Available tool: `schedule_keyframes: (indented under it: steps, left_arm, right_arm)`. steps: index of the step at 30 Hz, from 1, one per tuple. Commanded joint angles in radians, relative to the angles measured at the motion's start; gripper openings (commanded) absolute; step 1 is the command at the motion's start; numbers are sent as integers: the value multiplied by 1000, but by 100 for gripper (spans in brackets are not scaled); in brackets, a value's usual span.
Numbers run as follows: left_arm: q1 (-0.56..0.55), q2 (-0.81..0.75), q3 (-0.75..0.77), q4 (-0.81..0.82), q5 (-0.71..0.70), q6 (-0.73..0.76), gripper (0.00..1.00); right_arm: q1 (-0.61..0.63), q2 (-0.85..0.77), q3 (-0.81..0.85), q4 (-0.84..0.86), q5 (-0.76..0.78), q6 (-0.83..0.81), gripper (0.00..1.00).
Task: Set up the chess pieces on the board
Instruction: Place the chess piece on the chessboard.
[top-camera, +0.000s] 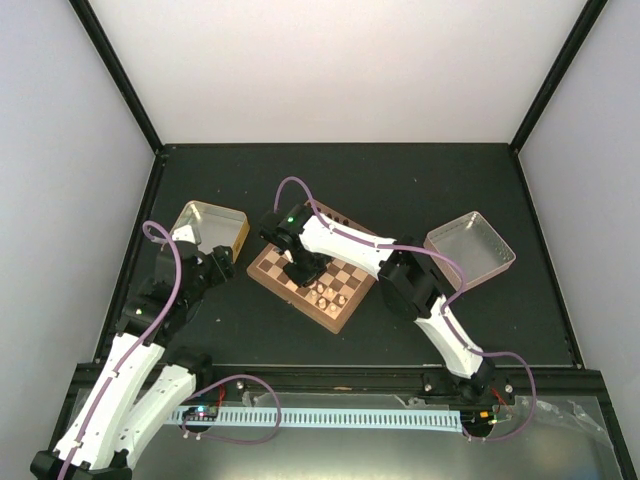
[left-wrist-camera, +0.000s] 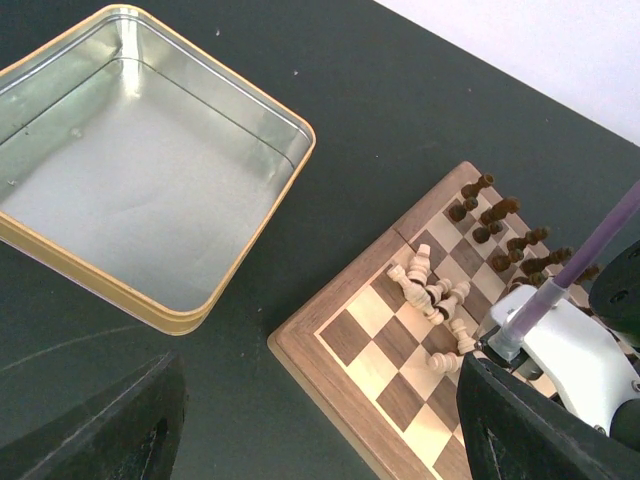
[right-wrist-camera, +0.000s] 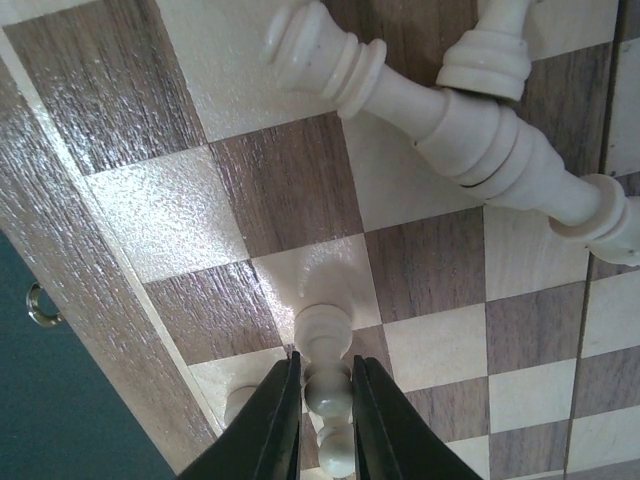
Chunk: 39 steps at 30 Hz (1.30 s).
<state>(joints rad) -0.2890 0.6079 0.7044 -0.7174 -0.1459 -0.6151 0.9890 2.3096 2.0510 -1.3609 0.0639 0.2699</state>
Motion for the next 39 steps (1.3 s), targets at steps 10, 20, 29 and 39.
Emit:
schedule_keyframes:
  steps: [10, 20, 29, 39]
  left_arm:
    - [9, -11, 13, -1, -6, 17, 76]
    - [10, -5, 8, 3, -3, 18, 76]
    - [10, -1, -32, 56, 49, 23, 76]
    - [8, 134, -159, 351, 496, 141, 74]
  right_arm:
    - [6, 15, 19, 41, -35, 14, 11]
    - [7, 16, 11, 60, -2, 28, 17]
    - [0, -122, -77, 222, 37, 84, 30]
    - [-116, -449, -446, 574, -18, 179, 35]
